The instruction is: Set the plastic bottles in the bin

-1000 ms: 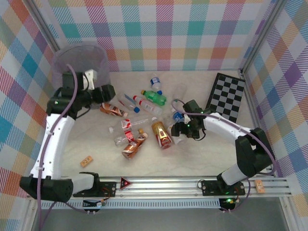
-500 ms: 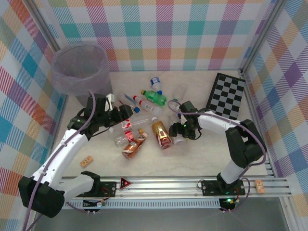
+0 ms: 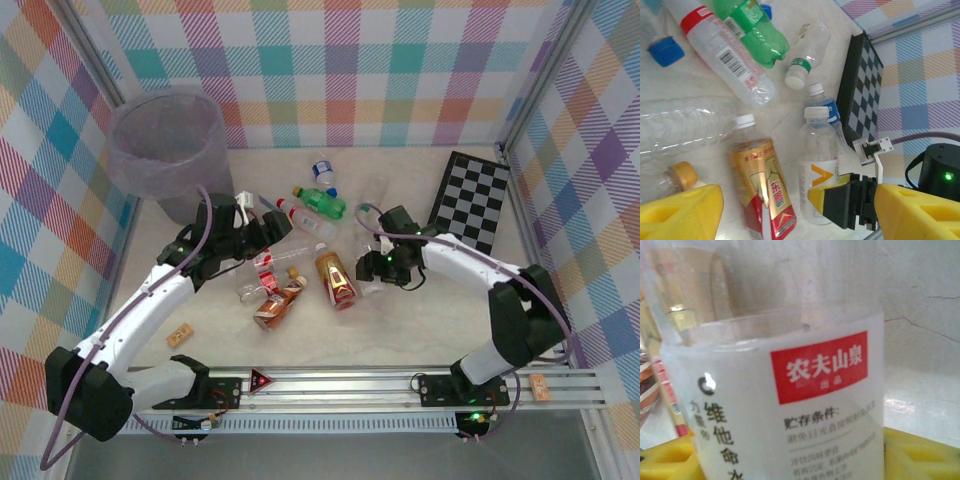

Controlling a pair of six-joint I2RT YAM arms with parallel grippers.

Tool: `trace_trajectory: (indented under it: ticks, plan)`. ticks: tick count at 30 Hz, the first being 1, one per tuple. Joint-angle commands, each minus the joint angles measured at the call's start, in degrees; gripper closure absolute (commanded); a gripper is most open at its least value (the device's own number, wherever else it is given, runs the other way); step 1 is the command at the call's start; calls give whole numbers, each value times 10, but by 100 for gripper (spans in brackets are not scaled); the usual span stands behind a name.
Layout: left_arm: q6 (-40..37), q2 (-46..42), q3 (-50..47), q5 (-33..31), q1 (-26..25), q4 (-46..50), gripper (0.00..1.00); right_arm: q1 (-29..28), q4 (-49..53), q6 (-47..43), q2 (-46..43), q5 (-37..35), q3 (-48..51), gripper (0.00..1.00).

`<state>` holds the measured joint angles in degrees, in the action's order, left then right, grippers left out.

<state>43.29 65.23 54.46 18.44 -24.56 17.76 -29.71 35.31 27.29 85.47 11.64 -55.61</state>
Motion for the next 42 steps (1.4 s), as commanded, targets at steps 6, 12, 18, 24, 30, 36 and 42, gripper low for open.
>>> trace_trajectory:
  ticks: [6, 12, 18, 24, 30, 36, 42]
  plan:
    - [46, 28, -9, 49, -41, -118, 14, -4, -48, -22, -74, 146, -6, 37]
    - [76, 77, -3, 58, -90, -181, 10, -5, -151, -4, -87, 258, 8, 37]
    - [97, 107, -4, 55, -109, -220, 10, -14, -201, 5, -91, 305, 11, 37]
    - [110, 133, 3, 54, -121, -242, 14, -27, -231, 16, -78, 316, 13, 37]
    - [116, 138, 0, 47, -123, -249, 29, -29, -250, 23, -70, 319, 10, 37]
    - [114, 138, 0, 41, -122, -244, 42, -29, -230, 12, -71, 308, 4, 30]
    - [103, 141, 8, 35, -122, -230, 46, -28, -164, -21, -89, 274, -9, 17]
